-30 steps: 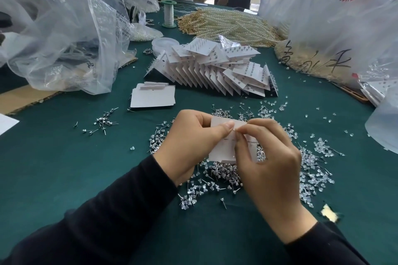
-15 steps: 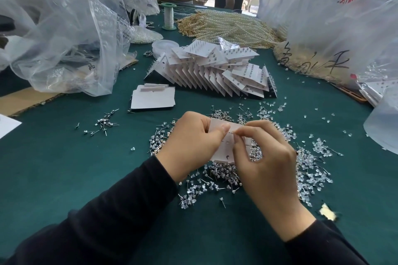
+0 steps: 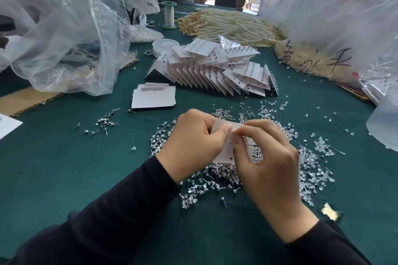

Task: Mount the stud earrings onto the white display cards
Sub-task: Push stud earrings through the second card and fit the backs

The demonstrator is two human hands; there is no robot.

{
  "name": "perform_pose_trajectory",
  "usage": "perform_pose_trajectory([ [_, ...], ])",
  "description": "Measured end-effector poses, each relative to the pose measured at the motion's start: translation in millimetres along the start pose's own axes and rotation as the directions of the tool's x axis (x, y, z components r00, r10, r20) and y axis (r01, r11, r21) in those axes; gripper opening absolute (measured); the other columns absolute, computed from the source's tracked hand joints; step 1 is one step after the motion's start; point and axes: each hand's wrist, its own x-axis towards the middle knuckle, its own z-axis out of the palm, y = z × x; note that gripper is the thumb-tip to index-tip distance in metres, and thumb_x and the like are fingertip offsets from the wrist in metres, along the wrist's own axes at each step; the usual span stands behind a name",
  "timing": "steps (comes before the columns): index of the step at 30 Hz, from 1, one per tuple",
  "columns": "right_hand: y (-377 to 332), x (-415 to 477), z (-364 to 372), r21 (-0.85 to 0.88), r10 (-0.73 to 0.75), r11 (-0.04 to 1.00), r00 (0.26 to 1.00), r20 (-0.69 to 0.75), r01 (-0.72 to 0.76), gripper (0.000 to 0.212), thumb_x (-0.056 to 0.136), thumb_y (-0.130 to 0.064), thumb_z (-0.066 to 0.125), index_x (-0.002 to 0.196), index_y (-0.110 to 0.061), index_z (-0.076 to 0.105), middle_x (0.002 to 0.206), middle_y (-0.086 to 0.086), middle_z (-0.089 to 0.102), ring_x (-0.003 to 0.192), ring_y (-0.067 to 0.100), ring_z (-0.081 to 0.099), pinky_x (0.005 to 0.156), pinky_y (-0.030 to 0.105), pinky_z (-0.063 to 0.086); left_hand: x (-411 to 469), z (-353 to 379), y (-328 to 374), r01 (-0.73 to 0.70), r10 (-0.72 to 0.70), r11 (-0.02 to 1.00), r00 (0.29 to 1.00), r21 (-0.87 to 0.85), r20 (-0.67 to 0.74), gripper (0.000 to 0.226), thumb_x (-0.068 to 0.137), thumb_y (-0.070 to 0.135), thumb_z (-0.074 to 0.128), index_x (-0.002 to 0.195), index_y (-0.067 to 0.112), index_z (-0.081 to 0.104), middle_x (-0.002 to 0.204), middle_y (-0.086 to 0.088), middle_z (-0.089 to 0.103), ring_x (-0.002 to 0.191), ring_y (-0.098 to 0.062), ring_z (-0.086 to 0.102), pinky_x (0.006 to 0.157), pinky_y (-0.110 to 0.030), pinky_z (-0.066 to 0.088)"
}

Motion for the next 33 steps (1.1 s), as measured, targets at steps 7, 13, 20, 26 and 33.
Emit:
perform_pose_trajectory([
  [7,1.5,-0.7,-0.2,-0.071,-0.079,0.994,0.997,-0.024,0.078,0.007,0.080,-0.004,0.064,0.080,0.000,0.071,0.083,0.009,0.068,0.076,0.023,0.062,0.075,0.026,0.048,-0.5,-2.2,1.2,-0.046,0.047,0.999,0.999,0.029,-0.008,0.044,0.085,0.016,0.058,0.050,-0.005,0.043,0.048,-0.005,0.033,0.045,-0.014,0.028,0.044,-0.027,0.024],
  [13,1.1,1.4,-0.4,-0.008,-0.072,0.997,0.997,-0.038,0.071,0.008,0.080,-0.004,0.064,0.081,0.000,0.071,0.081,0.008,0.067,0.076,0.020,0.063,0.075,0.025,0.050,1.2,-4.4,2.8,0.006,-0.005,0.998,1.000,-0.058,0.021,0.046,0.086,0.021,0.058,0.050,-0.006,0.049,0.046,-0.010,0.039,0.044,-0.015,0.033,0.046,-0.025,0.027],
  [20,0.4,10.4,-11.0,0.455,0.185,0.869,0.980,0.066,-0.195,0.012,0.082,-0.007,0.059,0.084,-0.018,0.062,0.087,-0.012,0.061,0.077,0.003,0.059,0.068,0.010,0.047,21.5,-46.2,-4.3,0.243,-0.222,0.945,0.968,-0.217,0.115,0.044,0.089,0.042,0.049,0.079,0.006,0.071,0.064,-0.007,0.070,0.050,-0.012,0.060,0.047,-0.018,0.048],
  [26,1.8,33.6,-10.3,0.714,0.408,0.501,0.861,0.303,-0.488,0.027,0.085,-0.001,0.058,0.077,-0.024,0.070,0.082,-0.006,0.068,0.082,0.013,0.063,0.074,0.032,0.054,27.9,-90.6,-35.5,0.375,-0.327,0.849,0.926,0.372,-0.187,0.008,0.077,0.011,0.069,0.083,0.015,0.074,0.069,0.004,0.062,0.075,-0.012,0.058,0.075,-0.019,0.041],
  [33,8.9,23.5,-10.0,0.678,0.356,-0.078,0.615,0.703,-0.731,0.027,0.069,-0.008,0.054,0.084,-0.014,0.075,0.087,0.015,0.072,0.092,0.034,0.067,0.074,0.038,0.057,26.8,-77.3,-34.0,0.302,-0.351,0.816,0.937,0.493,0.006,0.006,0.074,0.019,0.073,0.078,0.023,0.073,0.065,0.013,0.060,0.063,0.003,0.054,0.056,-0.008,0.038],
])
